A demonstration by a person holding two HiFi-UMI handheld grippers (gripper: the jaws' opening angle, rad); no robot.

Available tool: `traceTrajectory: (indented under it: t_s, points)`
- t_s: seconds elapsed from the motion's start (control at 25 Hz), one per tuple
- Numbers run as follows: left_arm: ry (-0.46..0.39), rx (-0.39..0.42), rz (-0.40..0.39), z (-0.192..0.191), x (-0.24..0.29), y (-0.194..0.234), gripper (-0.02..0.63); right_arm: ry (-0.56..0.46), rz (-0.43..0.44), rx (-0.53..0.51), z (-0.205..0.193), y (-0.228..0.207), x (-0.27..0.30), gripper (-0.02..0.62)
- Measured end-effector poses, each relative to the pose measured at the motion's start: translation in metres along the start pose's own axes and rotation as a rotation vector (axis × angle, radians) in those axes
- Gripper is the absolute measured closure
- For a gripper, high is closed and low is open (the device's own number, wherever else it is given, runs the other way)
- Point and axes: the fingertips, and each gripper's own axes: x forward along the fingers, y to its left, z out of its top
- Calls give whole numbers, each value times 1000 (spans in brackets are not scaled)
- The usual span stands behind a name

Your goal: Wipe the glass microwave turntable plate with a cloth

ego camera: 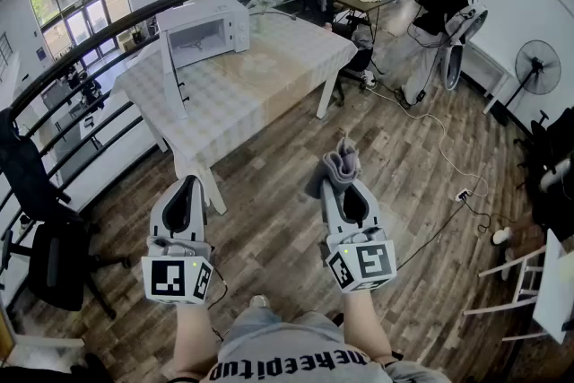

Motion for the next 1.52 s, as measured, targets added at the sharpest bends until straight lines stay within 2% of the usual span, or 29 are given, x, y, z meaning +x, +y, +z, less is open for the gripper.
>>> traceTrajectory:
  t_s: [0.32, 0.84, 1.2, 1.52]
  points:
    - [-3, -16, -10, -7, 4, 4, 595, 16, -5, 5, -9, 3, 6, 495]
    - [-29, -4, -63, -16, 29, 49, 595, -4, -80, 31, -19, 18, 41, 494]
    - [-36, -31, -72, -36, 69, 65, 595, 13, -76, 13, -31, 8, 80, 492]
    - [-35, -5, -33, -55, 140, 77, 595, 4, -33, 38, -48, -32, 157, 492]
